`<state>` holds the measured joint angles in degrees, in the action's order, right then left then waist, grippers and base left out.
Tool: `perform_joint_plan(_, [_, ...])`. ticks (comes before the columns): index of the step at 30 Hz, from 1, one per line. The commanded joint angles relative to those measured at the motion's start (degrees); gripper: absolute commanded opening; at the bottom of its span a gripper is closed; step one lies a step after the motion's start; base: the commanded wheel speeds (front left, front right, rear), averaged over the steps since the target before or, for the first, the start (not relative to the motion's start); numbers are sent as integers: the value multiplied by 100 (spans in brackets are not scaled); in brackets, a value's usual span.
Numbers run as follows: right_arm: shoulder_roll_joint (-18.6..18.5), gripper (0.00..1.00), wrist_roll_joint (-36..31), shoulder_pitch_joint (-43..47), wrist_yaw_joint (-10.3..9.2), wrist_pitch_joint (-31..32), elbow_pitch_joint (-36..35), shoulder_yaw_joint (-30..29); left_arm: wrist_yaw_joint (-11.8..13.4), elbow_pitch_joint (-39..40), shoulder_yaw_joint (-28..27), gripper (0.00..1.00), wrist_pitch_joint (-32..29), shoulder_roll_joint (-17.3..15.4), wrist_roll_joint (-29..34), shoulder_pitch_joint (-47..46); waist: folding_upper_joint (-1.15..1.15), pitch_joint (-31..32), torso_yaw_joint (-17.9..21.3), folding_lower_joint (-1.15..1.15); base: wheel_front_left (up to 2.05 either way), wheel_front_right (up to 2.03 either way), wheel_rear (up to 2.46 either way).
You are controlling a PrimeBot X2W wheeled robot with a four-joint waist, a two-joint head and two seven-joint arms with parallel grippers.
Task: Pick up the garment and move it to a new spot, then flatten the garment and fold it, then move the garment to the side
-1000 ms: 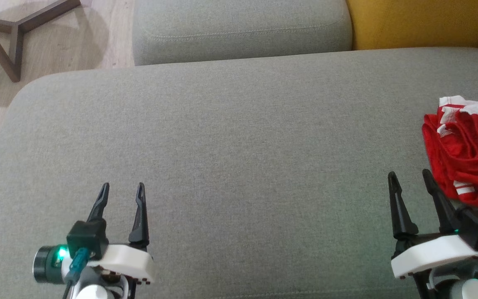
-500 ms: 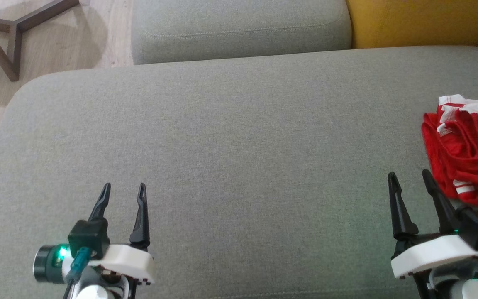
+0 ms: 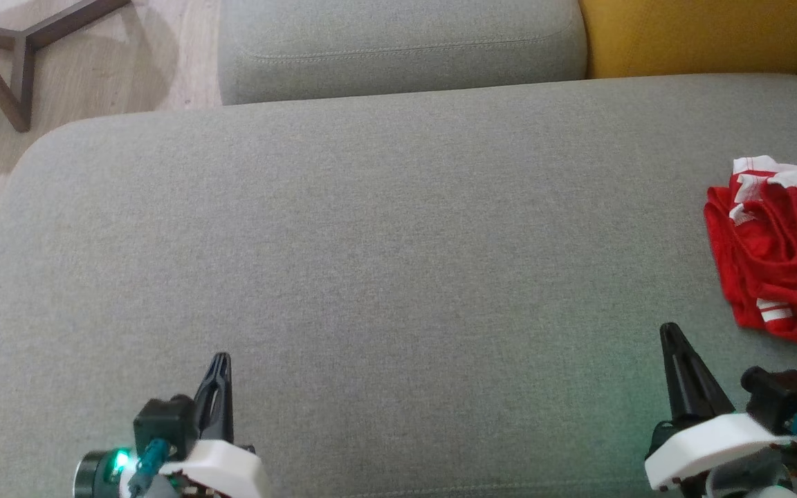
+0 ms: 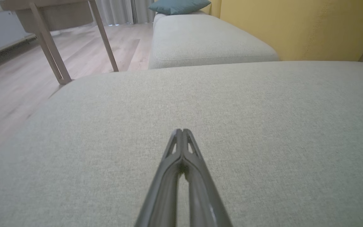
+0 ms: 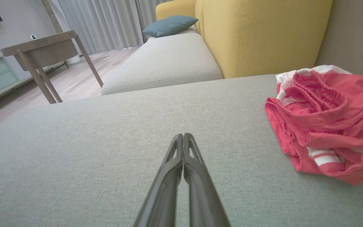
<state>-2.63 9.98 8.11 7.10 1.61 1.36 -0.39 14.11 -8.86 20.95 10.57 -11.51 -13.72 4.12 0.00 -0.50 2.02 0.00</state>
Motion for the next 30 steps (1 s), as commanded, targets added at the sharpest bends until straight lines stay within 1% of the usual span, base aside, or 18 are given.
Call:
perform_joint_plan(1, [-10,0,143,-127,1,-10,-190,-2,-20,199,-92,0,-21,-31,-119,-194,0,1,-2,0,0,0,0])
perform_joint_plan(30, [-114,0,2185,-442,10,5,164,-16,-543,-21,-604,0,-331,90,-2067,-410,0,9,-50,0,0,0,0])
